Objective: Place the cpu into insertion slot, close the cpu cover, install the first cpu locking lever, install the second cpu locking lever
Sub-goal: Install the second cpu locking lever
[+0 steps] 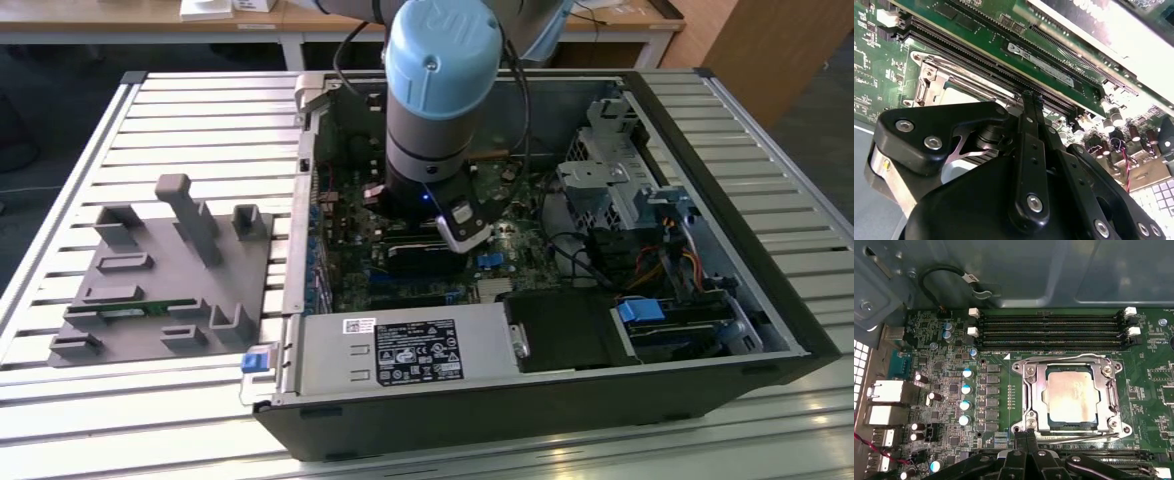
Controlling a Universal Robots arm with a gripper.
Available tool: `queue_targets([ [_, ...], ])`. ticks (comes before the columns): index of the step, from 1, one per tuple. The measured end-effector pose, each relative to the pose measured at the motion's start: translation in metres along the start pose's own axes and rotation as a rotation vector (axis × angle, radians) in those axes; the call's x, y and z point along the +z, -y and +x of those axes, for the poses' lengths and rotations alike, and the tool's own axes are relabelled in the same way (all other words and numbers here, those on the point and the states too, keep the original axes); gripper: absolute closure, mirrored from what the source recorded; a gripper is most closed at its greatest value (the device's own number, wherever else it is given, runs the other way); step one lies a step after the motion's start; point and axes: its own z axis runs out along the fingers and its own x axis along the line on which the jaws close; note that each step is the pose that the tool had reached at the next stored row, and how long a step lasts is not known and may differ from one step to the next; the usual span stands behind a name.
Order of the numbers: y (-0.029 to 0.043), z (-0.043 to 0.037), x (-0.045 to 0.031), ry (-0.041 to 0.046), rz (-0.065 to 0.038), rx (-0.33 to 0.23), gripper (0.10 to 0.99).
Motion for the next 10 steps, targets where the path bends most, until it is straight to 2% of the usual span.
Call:
queue_targets([
  [5, 0.0003, 0.0008, 0.0012, -0.0004, -0.02, 0.0, 0.969],
  [10, 0.0009, 0.0055, 0.003, -0.0006, -0.032, -0.001, 0.969],
])
